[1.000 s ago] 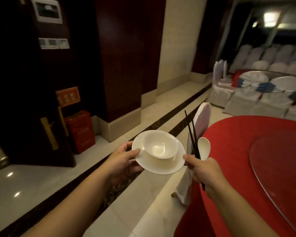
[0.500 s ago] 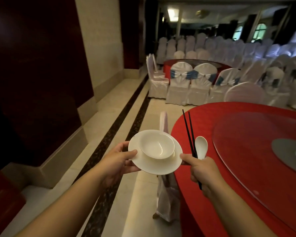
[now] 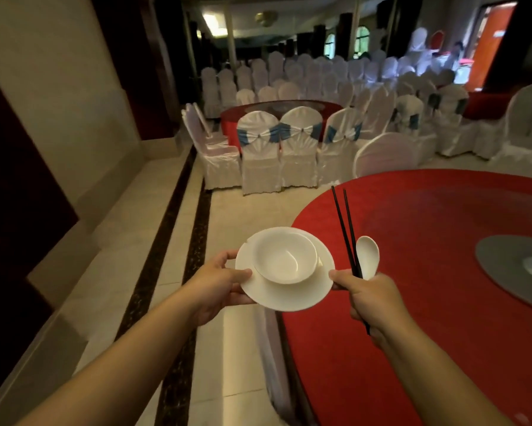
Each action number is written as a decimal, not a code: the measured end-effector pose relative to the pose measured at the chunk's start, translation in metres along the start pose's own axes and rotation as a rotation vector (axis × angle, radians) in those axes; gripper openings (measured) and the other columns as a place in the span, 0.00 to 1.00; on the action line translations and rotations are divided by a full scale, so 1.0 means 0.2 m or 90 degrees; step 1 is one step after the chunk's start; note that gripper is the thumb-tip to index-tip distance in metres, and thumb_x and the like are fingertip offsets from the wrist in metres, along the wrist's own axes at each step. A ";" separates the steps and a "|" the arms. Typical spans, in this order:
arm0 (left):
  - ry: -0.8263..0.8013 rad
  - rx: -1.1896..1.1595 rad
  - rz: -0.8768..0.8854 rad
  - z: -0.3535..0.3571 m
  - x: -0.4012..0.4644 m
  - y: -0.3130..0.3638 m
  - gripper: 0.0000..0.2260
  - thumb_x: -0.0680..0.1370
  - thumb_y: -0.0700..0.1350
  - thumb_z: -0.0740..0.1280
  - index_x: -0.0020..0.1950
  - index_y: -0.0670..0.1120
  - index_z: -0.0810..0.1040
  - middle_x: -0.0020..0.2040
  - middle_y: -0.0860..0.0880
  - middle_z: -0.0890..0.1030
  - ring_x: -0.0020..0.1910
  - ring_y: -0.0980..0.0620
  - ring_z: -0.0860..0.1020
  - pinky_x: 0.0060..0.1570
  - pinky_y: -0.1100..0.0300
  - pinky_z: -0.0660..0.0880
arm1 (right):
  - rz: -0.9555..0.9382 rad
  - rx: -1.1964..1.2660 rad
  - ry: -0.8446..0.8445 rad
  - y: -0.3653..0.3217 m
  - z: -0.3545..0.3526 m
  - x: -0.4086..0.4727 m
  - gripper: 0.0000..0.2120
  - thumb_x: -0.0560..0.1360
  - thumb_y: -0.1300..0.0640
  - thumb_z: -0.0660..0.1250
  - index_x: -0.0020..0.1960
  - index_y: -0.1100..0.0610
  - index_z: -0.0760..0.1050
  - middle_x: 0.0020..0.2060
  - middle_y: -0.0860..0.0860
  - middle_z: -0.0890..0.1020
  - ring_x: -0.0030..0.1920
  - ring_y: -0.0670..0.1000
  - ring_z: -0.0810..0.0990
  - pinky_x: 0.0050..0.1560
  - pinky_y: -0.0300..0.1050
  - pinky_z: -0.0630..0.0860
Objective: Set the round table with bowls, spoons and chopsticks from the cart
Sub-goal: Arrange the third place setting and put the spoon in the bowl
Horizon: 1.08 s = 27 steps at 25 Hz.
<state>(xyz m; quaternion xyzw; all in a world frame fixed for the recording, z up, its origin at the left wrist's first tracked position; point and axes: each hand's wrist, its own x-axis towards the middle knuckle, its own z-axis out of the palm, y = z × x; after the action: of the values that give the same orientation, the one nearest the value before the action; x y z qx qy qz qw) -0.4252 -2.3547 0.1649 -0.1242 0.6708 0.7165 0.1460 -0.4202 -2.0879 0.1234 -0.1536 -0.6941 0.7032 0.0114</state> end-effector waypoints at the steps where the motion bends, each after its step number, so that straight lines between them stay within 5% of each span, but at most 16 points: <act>1: -0.020 0.013 -0.003 0.03 0.13 0.05 0.19 0.78 0.35 0.69 0.66 0.49 0.71 0.52 0.39 0.87 0.49 0.39 0.87 0.41 0.47 0.85 | 0.003 0.002 0.025 -0.02 -0.01 0.08 0.10 0.70 0.55 0.77 0.38 0.63 0.84 0.25 0.52 0.74 0.23 0.48 0.61 0.26 0.43 0.60; 10: -0.247 0.208 -0.053 0.40 1.18 0.16 0.17 0.78 0.32 0.67 0.63 0.45 0.73 0.56 0.35 0.83 0.48 0.39 0.86 0.37 0.50 0.84 | 0.051 0.003 0.295 0.04 -0.12 0.51 0.08 0.72 0.60 0.76 0.39 0.65 0.84 0.23 0.46 0.81 0.21 0.39 0.75 0.30 0.39 0.67; 15: -0.437 0.339 -0.089 0.61 1.70 0.04 0.16 0.76 0.33 0.71 0.60 0.47 0.74 0.56 0.40 0.83 0.46 0.43 0.87 0.36 0.51 0.83 | 0.131 0.023 0.480 0.29 -0.05 0.61 0.09 0.71 0.59 0.76 0.37 0.64 0.83 0.23 0.45 0.80 0.20 0.38 0.73 0.23 0.32 0.66; 21: -0.641 0.473 -0.116 0.73 1.99 -0.16 0.17 0.75 0.35 0.73 0.61 0.47 0.72 0.56 0.41 0.83 0.48 0.45 0.86 0.38 0.52 0.84 | 0.233 0.048 0.684 0.54 0.19 0.59 0.07 0.70 0.59 0.77 0.38 0.63 0.84 0.26 0.46 0.82 0.23 0.39 0.75 0.29 0.38 0.69; 27: -0.709 0.536 -0.130 0.75 2.09 -0.38 0.18 0.74 0.33 0.74 0.58 0.44 0.71 0.55 0.39 0.83 0.50 0.42 0.85 0.38 0.49 0.84 | 0.297 0.028 0.749 0.76 0.35 0.58 0.06 0.71 0.59 0.77 0.38 0.60 0.84 0.34 0.51 0.87 0.39 0.52 0.86 0.43 0.49 0.81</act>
<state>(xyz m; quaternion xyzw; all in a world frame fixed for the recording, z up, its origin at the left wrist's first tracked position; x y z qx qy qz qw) -0.7824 -2.1823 -0.0506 0.2657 0.7016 0.3357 0.5696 -0.5166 -2.1346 -0.0502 -0.6612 -0.5057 0.4990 0.2408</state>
